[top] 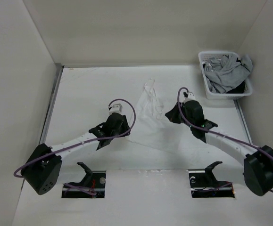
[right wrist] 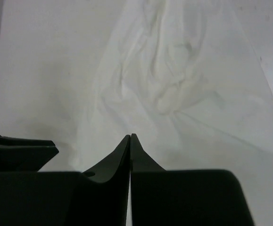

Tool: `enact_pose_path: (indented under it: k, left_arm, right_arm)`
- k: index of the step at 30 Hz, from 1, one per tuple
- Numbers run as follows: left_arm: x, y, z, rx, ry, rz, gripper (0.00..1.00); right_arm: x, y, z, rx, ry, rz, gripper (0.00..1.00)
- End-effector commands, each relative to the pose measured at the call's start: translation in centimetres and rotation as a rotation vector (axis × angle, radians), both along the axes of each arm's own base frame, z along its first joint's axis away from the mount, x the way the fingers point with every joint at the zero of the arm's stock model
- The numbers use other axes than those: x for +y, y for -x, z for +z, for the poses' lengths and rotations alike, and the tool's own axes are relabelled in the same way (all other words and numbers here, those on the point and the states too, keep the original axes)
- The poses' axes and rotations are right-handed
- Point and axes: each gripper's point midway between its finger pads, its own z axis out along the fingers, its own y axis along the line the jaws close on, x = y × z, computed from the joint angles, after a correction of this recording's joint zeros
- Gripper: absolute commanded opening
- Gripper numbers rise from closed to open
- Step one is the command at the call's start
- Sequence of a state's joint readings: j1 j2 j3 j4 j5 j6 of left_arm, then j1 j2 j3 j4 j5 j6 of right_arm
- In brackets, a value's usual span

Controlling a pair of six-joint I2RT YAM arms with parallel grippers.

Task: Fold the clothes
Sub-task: Flatten the tank top out

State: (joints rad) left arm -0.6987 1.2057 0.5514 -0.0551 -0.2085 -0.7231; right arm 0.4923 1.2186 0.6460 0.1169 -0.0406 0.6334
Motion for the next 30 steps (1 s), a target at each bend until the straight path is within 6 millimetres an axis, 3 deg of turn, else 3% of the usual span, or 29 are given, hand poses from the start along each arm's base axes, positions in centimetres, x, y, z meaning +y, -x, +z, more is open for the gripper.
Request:
enact_pose_path:
  k: [1,5,11,18,21,24,30]
  left_arm:
    - [-0.6,2.3,-1.7,0.082,-0.002,-0.033,0.36]
    - [-0.3,3.3,-3.2,0.125,-0.024,-0.025,0.38]
    - [1.5,3.3,-4.4,0.135,-0.076,0.045,0.36]
    - [0.7,3.5,-5.6,0.166,-0.085,0.006,0.32]
    - [1.2,3.4,-6.0,0.173,-0.092,0.021,0.21]
    - [1.9,2.7,-5.1,0.147,-0.068,0.065,0.08]
    - [4.0,0.6,-1.3,0.012,0.019,0.209,0.05]
  right_arm:
    - [-0.7,1.6,2.2,-0.092,-0.040,-0.055,0.06]
    - [-1.6,5.5,-0.5,-0.029,0.000,-0.062,0.12]
    - [-2.1,8.6,-3.3,0.049,0.006,-0.094,0.24]
    - [-1.8,9.0,-4.1,0.061,0.010,-0.106,0.25]
    - [-1.9,8.9,-4.2,0.061,0.011,-0.111,0.25]
    - [-2.2,9.2,-5.1,0.088,0.013,-0.130,0.27]
    - [-4.1,10.2,-8.4,0.199,0.072,-0.222,0.38]
